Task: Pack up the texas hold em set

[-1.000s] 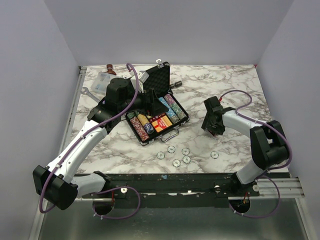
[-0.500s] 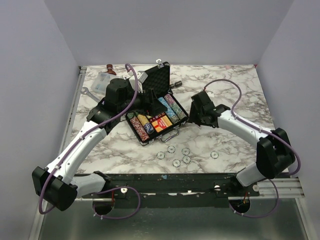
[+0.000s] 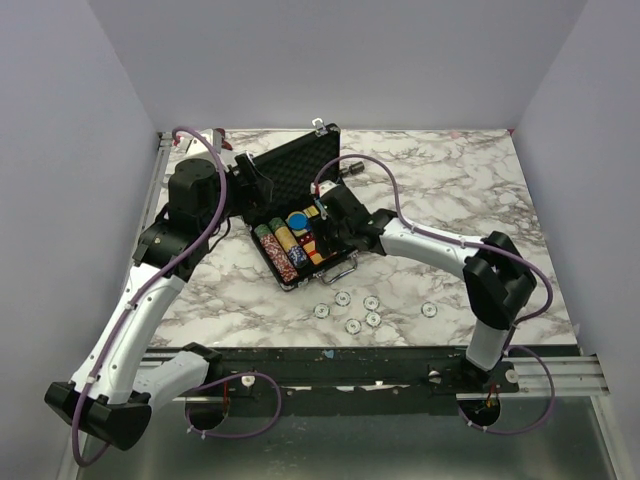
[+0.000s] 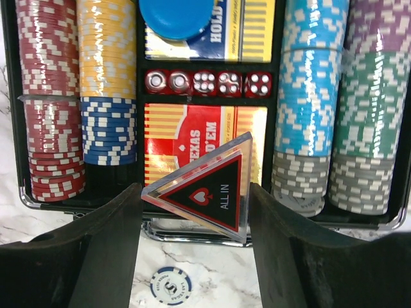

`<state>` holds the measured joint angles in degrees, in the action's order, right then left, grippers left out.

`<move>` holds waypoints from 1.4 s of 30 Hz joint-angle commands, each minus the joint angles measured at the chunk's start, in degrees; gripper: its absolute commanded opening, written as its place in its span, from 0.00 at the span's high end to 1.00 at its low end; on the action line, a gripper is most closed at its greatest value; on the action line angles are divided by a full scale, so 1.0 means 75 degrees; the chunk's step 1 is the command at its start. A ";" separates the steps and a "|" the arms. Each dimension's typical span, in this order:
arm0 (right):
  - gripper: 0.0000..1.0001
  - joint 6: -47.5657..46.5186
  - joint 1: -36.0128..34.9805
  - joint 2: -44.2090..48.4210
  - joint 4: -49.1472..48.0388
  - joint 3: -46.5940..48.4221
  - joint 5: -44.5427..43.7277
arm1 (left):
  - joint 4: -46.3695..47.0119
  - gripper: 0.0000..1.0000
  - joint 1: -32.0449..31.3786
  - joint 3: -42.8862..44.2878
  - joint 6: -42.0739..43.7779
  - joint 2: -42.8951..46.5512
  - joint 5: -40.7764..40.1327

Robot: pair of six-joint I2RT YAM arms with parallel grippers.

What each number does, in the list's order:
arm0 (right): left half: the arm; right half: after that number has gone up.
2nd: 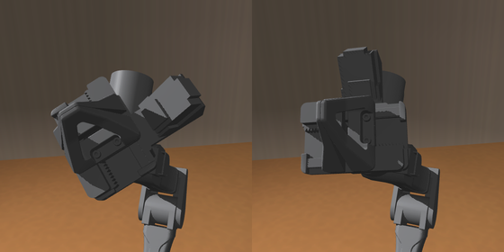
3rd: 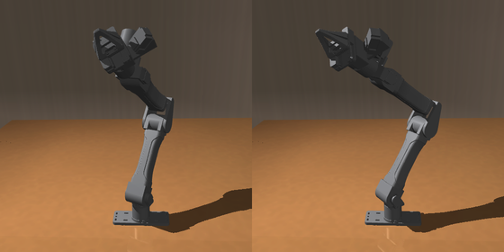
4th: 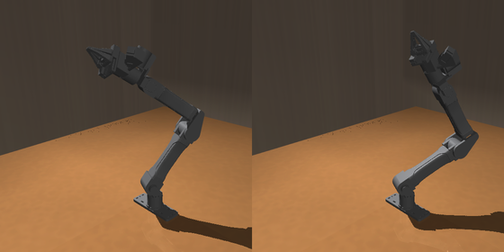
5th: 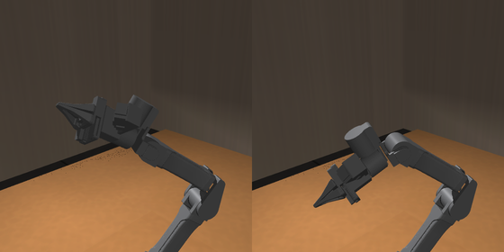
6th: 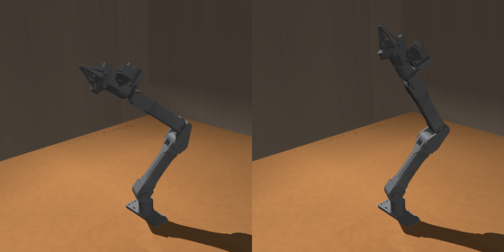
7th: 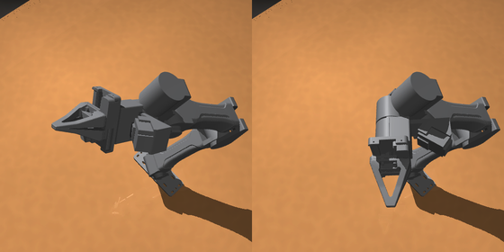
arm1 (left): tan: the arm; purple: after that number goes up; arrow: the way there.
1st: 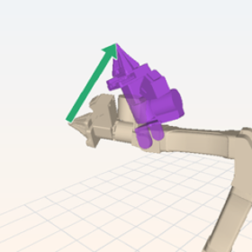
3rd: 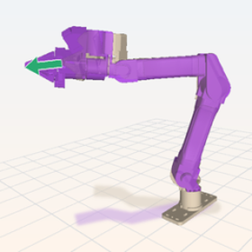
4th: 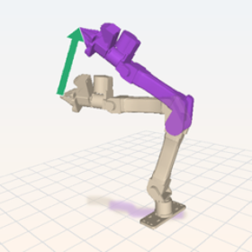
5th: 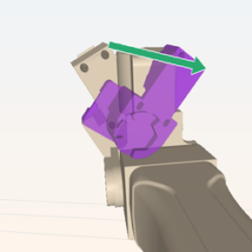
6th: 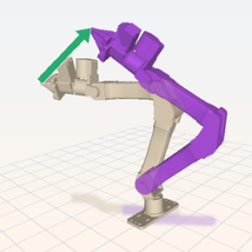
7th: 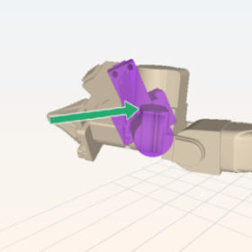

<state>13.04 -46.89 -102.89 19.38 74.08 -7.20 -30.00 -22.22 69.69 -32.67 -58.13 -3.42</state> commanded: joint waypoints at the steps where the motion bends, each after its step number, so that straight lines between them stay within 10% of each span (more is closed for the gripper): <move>1: 0.59 -0.1087 -0.0029 -0.0291 -0.0286 0.0328 0.0352 | -0.0293 0.21 0.0138 0.0000 -0.0250 -0.0008 -0.0787; 17: 0.39 -0.2462 -0.0133 -0.1323 -0.0038 0.0764 0.0642 | 0.0127 0.21 0.0167 -0.0267 -0.0038 -0.0176 -0.0215; 25: 0.10 -0.2170 -0.0204 -0.0478 -0.0345 0.0046 0.1147 | 0.0278 0.20 0.0209 -0.0376 -0.0028 -0.0226 0.0019; 31: 0.06 -0.0840 -0.0207 0.1092 -0.0978 -0.1064 0.1183 | 0.0488 0.20 0.0209 -0.0533 0.0077 -0.0252 0.0314; 42: 0.08 0.3414 -0.0193 0.5003 -0.0534 -0.4645 -0.2506 | 0.1515 0.20 0.0065 -0.0959 0.0105 -0.0741 0.2484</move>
<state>22.96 -48.05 -72.97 10.07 45.47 -11.62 -22.90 -21.02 63.00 -32.62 -61.21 6.26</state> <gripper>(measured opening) 0.922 0.797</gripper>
